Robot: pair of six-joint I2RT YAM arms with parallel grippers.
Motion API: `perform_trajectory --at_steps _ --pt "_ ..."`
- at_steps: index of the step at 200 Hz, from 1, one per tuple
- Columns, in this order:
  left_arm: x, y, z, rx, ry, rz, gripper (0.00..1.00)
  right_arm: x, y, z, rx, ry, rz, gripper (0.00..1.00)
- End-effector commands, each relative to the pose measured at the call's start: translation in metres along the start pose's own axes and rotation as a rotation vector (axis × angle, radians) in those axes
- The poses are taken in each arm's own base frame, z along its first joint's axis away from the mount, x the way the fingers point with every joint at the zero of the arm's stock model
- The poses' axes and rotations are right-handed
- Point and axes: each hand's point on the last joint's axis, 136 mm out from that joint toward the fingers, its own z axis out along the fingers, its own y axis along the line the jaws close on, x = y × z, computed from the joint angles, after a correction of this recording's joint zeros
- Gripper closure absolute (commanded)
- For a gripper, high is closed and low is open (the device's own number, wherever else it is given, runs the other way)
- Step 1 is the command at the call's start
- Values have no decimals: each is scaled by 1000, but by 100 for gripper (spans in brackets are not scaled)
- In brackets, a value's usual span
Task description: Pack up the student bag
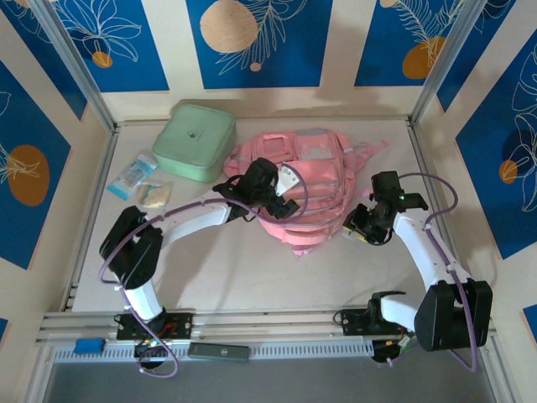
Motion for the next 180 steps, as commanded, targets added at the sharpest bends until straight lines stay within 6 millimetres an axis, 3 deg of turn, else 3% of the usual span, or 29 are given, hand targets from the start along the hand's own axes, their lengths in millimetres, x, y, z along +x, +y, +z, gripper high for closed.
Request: perform_trajectory --at_steps 1,60,80,103,143,180 --pt "2 4 14 -25 47 137 12 2 11 -10 -50 15 -27 62" --pt "-7 33 39 -138 100 133 15 1 21 -12 -69 20 -73 63" --pt "-19 34 33 -116 70 91 23 4 27 -12 -71 29 -104 64" --pt "-32 21 26 -29 26 60 33 6 35 -11 -73 37 -141 64" --pt "-38 31 23 -56 29 18 47 14 55 -7 -96 74 -210 66" --pt "-48 21 27 12 -17 -42 65 17 81 -6 -202 99 -241 66"
